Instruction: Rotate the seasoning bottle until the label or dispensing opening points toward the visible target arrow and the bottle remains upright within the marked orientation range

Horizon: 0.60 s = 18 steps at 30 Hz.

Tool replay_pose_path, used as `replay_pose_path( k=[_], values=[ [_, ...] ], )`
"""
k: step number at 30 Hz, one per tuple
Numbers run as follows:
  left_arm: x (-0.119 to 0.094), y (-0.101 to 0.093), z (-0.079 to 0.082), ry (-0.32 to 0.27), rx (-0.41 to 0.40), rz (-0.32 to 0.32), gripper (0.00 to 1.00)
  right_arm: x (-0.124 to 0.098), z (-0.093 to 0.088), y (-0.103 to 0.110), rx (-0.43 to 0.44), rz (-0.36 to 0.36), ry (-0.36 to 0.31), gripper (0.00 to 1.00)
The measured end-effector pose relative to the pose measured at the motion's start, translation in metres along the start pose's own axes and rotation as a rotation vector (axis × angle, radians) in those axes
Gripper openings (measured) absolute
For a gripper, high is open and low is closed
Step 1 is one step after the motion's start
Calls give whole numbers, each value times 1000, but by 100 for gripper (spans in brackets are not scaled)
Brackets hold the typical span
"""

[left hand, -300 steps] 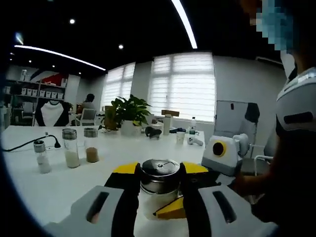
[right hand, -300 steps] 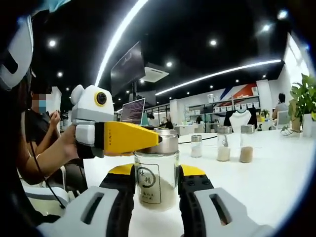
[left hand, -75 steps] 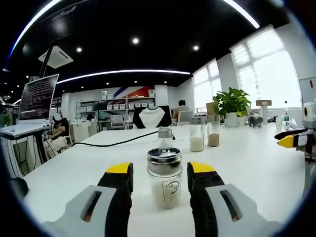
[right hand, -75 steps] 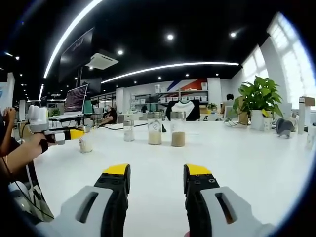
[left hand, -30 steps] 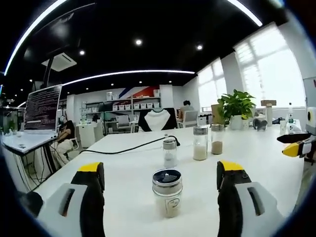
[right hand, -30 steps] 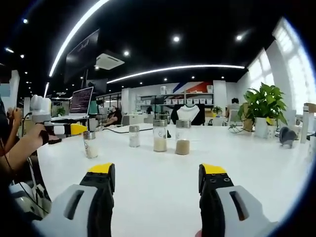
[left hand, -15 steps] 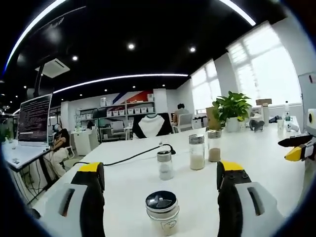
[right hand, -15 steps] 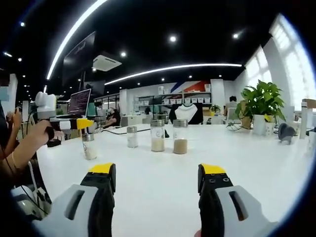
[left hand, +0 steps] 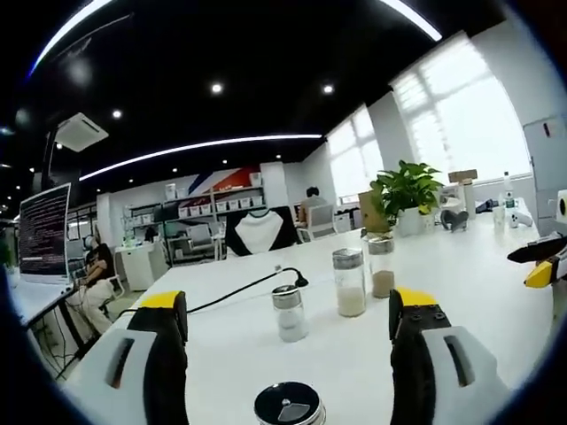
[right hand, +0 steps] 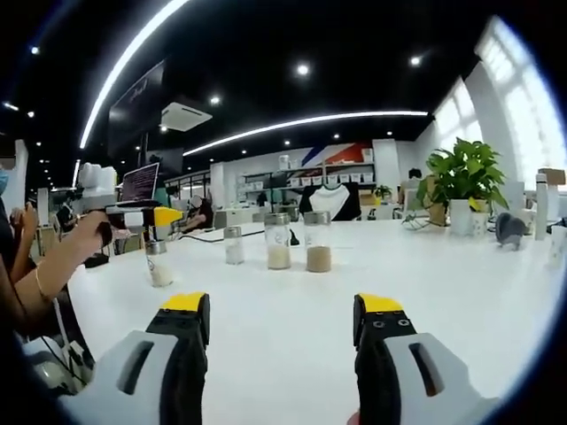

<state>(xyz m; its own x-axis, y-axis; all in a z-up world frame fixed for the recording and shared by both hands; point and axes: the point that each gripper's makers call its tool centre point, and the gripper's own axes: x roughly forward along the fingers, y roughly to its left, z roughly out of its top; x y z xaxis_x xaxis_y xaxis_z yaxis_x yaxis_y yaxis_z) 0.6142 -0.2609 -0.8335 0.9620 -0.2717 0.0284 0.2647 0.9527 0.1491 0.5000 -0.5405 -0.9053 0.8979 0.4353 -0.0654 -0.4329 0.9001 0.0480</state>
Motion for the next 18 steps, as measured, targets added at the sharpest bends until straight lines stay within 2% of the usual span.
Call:
replay_pose_path(
  k=[4, 7, 10, 12, 15, 18],
  values=[
    [13, 0, 1, 0, -17, -9, 100, -1, 1, -2, 2, -10, -3, 65],
    [23, 2, 7, -22, -61, 2, 100, 0, -1, -3, 2, -9, 5, 65],
    [30, 2, 8, -26, -65, 9, 99, -1, 0, -4, 3, -13, 4, 65],
    [38, 0, 6, 0, -67, 5, 100, -1, 0, -6, 4, -18, 3, 65],
    [46, -1, 13, -24, -78, 12, 99, -2, 1, -9, 5, -26, 3, 65],
    [56, -1, 15, -22, -80, 19, 99, -3, 2, -11, 1, -32, 2, 65]
  ],
)
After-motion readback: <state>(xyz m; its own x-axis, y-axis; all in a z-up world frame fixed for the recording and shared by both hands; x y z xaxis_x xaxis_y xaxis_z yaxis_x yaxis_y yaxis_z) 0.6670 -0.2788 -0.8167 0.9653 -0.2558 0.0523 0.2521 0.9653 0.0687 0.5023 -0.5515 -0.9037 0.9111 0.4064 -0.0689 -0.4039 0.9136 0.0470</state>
